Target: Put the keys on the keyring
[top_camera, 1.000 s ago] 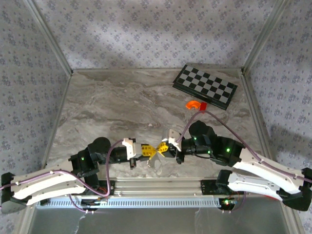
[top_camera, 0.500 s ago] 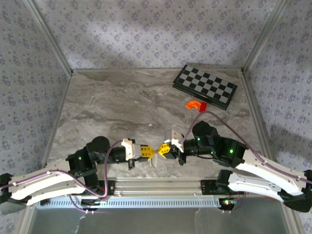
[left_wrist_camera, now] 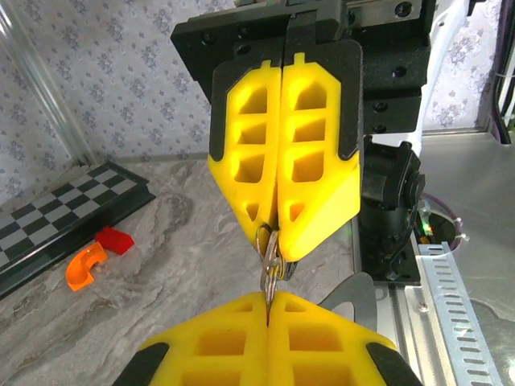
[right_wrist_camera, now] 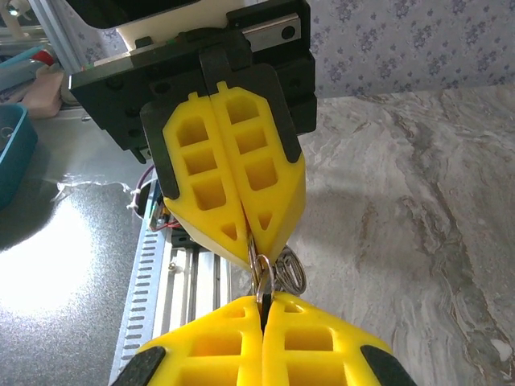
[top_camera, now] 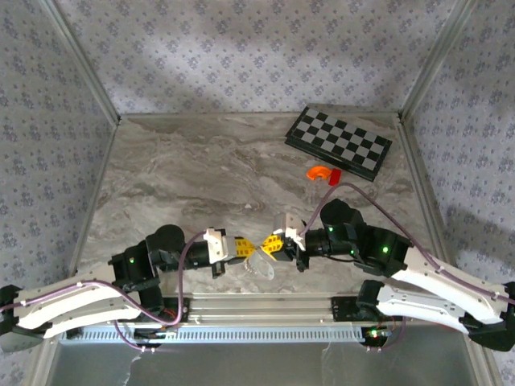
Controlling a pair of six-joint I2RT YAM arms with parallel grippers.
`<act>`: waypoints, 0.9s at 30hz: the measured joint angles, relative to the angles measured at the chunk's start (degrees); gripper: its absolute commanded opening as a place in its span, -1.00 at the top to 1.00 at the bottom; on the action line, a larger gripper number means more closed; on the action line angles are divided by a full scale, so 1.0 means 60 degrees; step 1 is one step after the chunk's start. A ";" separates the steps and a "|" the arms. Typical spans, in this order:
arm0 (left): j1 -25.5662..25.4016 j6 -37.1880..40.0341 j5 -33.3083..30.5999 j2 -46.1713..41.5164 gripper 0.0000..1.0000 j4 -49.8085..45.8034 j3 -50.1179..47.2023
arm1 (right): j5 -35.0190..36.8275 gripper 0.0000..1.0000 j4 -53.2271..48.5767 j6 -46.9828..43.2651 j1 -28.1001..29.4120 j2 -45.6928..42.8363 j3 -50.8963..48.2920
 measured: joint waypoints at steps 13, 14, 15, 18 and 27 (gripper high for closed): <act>0.0000 0.0069 -0.0667 0.0364 0.94 -0.0219 0.0266 | 0.0962 0.90 -0.0157 -0.0178 0.0018 -0.0091 0.0120; 0.0004 0.0098 -0.0765 0.0397 0.83 -0.0215 0.0266 | 0.1104 0.91 -0.0153 -0.0189 0.0033 -0.0091 0.0120; 0.0000 0.0109 -0.0863 0.0437 0.67 -0.0204 0.0266 | 0.1279 0.91 -0.0153 -0.0189 0.0047 -0.0073 0.0120; 0.0011 0.0127 -0.1242 0.0568 0.23 -0.0331 0.0259 | 0.1749 0.92 -0.0178 -0.0229 0.0073 0.0018 0.0189; 0.0011 -0.0244 -0.2011 0.0667 -0.99 -0.0324 -0.0055 | 0.2725 0.93 -0.0554 -0.0226 -0.0346 0.0925 0.0841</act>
